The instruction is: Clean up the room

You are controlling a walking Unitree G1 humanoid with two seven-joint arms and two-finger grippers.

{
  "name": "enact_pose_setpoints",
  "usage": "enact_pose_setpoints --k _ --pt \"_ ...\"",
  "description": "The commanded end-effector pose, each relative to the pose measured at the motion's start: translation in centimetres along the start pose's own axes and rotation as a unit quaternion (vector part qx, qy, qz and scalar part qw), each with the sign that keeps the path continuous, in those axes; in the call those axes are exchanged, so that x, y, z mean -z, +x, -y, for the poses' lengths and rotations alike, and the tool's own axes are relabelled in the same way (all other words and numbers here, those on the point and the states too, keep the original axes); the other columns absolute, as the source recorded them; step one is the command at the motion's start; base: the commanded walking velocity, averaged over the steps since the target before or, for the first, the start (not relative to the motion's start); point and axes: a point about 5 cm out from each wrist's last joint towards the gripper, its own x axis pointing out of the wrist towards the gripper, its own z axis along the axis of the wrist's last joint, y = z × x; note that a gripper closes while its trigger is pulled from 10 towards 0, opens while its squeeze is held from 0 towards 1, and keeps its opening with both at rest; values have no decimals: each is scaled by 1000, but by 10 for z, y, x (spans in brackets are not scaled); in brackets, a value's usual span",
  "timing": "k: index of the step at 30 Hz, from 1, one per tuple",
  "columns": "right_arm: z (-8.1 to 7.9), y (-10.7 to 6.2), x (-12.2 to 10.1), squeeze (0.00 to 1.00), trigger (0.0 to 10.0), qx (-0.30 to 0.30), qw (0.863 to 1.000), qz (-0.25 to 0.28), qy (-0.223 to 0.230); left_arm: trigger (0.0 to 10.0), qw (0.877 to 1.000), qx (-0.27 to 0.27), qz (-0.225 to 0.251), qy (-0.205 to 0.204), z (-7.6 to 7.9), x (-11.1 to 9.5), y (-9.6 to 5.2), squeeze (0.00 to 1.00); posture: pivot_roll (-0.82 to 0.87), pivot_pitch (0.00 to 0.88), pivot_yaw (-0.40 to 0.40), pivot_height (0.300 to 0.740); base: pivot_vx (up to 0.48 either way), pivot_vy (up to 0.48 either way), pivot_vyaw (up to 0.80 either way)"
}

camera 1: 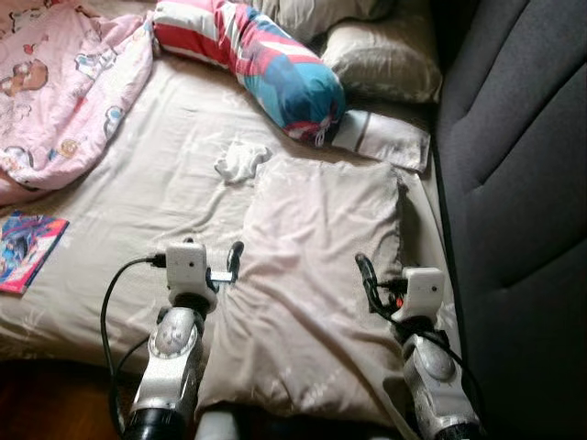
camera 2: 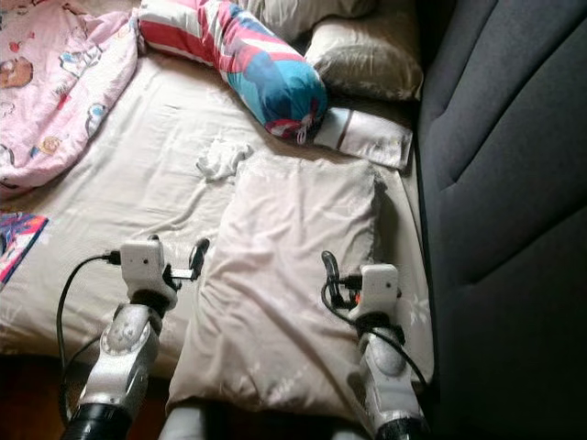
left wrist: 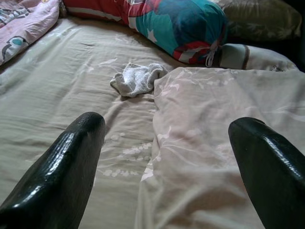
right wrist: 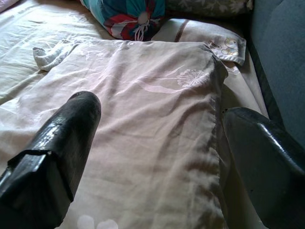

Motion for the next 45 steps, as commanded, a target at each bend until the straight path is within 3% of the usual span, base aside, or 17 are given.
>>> enact_pose_setpoints --k 1,11,17,21,26,28,29,30,31,36,37,45 --pt "5 -6 11 0 10000 10 1000 -27 -4 10000 1000 4 -7 -1 -1 2 -3 0 -80 255 -15 662 307 0 0" --pt "7 -6 12 0 10000 17 999 -31 -3 10000 1000 25 -16 -7 3 4 -3 0 -78 260 -13 662 308 0 0" --pt "8 -5 17 0 10000 13 998 -53 -5 10000 998 45 -45 -6 4 12 -1 0 -79 265 -13 662 47 0 0" --pt "11 -4 22 0 10000 12 997 -73 -8 10000 997 30 -66 -40 -1 16 3 0 -75 271 -12 662 0 0 0" --pt "17 3 24 0 10000 22 994 -103 2 10000 989 -6 -95 -116 -15 24 11 0 -79 282 -11 662 0 0 0" --pt "18 6 25 0 10000 21 993 -115 9 10000 988 -4 -104 -115 -18 26 14 0 -77 287 -10 662 0 0 0" --pt "17 7 26 39 10000 16 992 -123 16 10000 988 3 -111 -108 -18 27 15 773 -74 291 -10 662 0 0 0" --pt "17 7 26 39 10000 16 992 -123 16 10000 988 3 -111 -108 -18 27 15 773 -74 291 -10 662 0 0 0" --pt "18 9 28 1000 10000 11 989 -143 17 10000 985 15 -136 -101 -18 33 17 1000 -70 295 -9 662 0 0 0" --pt "24 14 26 1000 10000 23 987 -158 18 10000 981 17 -163 -103 -21 40 20 1000 -76 313 -12 662 0 0 0" --pt "26 16 25 0 10000 21 986 -163 32 10000 981 21 -165 -100 -21 40 21 0 -77 320 -13 662 0 0 0" --pt "29 13 31 0 10000 3 980 -196 21 10000 981 23 -171 -85 -24 41 25 0 -76 363 -22 662 0 0 0"
